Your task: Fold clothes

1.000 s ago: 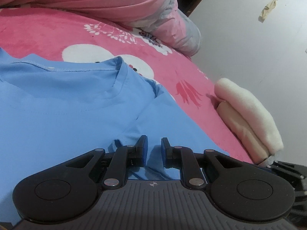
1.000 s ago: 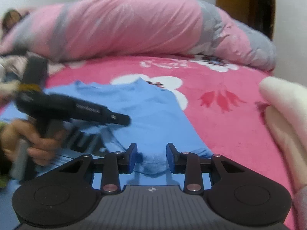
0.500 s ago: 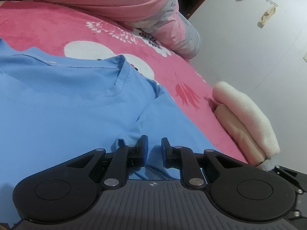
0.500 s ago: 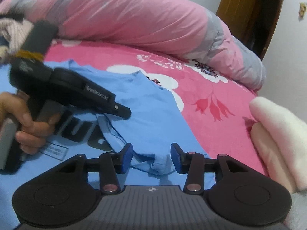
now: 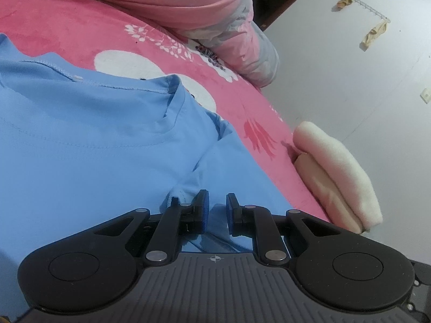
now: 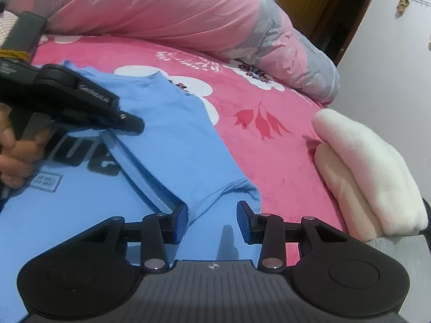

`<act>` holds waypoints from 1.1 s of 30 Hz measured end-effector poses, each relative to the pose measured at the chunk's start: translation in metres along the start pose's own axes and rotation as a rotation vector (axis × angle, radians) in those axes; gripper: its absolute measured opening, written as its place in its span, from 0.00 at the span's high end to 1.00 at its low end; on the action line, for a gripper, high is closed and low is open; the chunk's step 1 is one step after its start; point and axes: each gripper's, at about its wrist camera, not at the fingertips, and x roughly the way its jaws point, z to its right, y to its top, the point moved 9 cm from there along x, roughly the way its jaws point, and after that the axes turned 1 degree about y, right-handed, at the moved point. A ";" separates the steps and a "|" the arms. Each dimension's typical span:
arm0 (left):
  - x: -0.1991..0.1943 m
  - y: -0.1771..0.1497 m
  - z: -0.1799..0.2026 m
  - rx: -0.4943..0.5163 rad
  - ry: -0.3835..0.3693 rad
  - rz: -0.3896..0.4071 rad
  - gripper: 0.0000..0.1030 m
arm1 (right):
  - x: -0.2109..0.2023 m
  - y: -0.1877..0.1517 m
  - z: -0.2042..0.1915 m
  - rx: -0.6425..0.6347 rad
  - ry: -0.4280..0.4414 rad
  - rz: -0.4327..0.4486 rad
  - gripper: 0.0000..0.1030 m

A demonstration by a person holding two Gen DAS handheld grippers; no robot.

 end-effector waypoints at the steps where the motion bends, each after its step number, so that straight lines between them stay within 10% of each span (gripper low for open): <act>1: 0.000 0.000 0.000 -0.002 -0.001 0.000 0.86 | -0.005 0.000 -0.002 -0.005 0.019 0.003 0.61; 11: -0.005 0.002 0.002 0.002 -0.004 0.022 0.86 | -0.028 0.014 0.002 -0.016 0.128 0.071 0.66; 17: -0.026 0.003 0.039 0.248 0.002 0.117 0.83 | -0.003 0.030 0.005 0.045 0.207 0.134 0.88; 23: -0.006 -0.013 0.036 0.316 0.092 -0.012 0.83 | 0.021 0.007 -0.017 0.027 0.383 0.031 0.89; 33: -0.007 -0.012 0.021 0.253 0.100 -0.023 0.83 | 0.087 0.105 0.013 0.167 0.412 0.157 0.89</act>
